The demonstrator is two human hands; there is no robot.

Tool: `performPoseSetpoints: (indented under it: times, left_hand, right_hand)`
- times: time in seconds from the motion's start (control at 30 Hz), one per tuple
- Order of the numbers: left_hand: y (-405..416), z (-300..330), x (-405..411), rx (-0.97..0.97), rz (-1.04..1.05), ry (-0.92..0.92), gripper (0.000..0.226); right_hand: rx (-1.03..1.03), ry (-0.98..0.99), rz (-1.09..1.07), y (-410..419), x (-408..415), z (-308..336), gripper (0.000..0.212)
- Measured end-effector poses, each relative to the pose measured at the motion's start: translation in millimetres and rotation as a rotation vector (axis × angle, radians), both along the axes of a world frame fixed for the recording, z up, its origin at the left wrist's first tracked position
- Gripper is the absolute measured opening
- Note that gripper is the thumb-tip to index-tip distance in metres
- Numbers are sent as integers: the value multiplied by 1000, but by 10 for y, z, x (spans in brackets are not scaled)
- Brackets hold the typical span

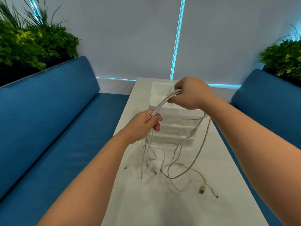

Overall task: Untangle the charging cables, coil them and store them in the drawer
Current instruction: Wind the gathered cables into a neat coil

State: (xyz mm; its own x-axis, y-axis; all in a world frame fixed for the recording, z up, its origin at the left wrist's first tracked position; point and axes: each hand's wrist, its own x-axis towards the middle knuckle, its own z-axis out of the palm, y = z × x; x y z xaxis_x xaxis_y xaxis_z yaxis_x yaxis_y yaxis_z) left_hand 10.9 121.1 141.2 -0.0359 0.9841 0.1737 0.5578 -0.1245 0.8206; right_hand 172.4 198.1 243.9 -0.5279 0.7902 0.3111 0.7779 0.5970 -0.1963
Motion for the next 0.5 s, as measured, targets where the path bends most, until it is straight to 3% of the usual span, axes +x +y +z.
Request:
performPoseSetpoints:
  times: [0.17,0.5]
  left_hand:
    - [-99,-136,-156,-116,69,96,34]
    - [-85,-247,-173,-371,54,309,47]
  right_hand:
    - [60,117,-83,107,178,172,37]
    - [150,55,-124,212,276,194,31]
